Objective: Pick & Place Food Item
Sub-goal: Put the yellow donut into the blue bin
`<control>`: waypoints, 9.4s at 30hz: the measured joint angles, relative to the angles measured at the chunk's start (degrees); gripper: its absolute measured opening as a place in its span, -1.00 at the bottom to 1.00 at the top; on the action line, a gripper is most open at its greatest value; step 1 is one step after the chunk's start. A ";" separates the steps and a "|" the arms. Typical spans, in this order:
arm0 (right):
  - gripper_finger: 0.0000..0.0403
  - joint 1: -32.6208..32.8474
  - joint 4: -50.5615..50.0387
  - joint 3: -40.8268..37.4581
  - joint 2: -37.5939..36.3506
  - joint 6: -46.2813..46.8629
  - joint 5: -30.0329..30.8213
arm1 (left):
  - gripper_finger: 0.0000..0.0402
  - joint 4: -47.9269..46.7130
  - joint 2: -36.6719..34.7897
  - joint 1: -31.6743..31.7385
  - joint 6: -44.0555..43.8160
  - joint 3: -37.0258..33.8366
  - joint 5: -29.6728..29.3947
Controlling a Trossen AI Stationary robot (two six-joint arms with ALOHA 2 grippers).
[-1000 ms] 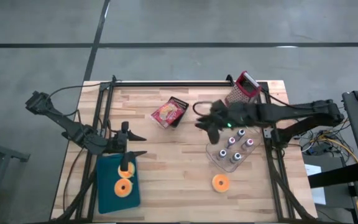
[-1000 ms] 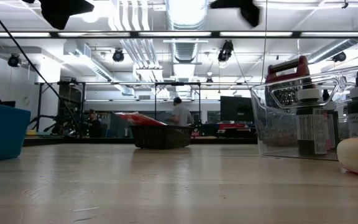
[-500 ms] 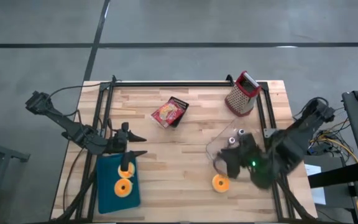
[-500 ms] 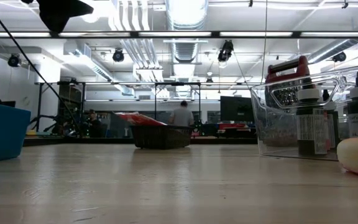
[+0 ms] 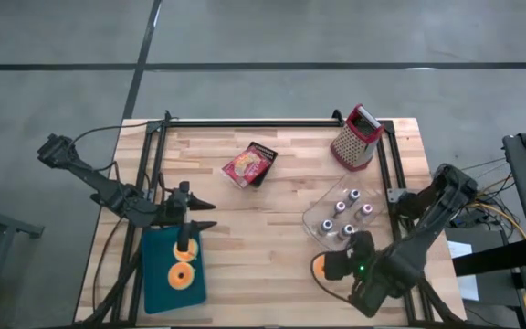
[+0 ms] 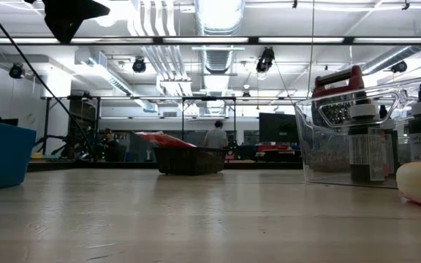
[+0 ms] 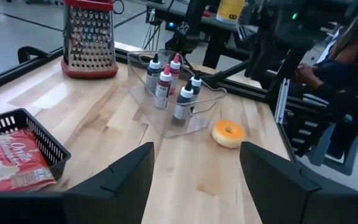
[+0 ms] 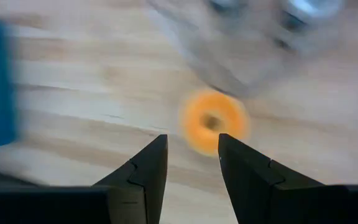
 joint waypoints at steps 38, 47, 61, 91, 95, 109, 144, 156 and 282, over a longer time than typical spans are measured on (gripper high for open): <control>-0.31 -4.04 26.04 -17.19 2.88 -2.14 -12.81 | 0.21 0.16 0.00 0.00 -1.77 -0.17 0.37; -0.31 -4.13 29.59 -23.13 2.88 1.09 -14.79 | 0.21 0.16 0.00 0.00 -1.75 -0.17 0.37; -0.31 -4.92 34.50 -27.63 2.88 1.29 -14.69 | 0.21 0.16 0.00 0.00 -1.75 -0.17 0.35; -0.76 -5.18 37.10 -27.65 2.88 0.57 -14.72 | 0.21 0.14 0.00 0.00 -1.79 -0.19 0.33; -0.76 -5.18 37.13 -27.65 2.88 0.57 -14.71 | 0.21 0.14 0.00 0.00 -1.80 -0.19 0.33; -0.77 -5.18 36.80 -26.70 2.88 0.36 -14.71 | 0.21 0.14 0.00 -0.01 -1.95 -0.20 0.33; -0.76 -5.24 30.29 -11.19 2.75 -44.85 30.26 | 0.21 0.86 0.02 0.00 -3.52 -0.24 3.15; -0.76 -9.07 44.00 -11.39 5.34 -64.15 45.00 | 0.21 4.89 0.01 0.00 -3.66 -0.24 -1.95; 0.07 -15.59 69.63 -27.15 8.87 -103.10 11.50 | 0.21 4.65 0.02 -0.07 -5.99 -2.12 -2.91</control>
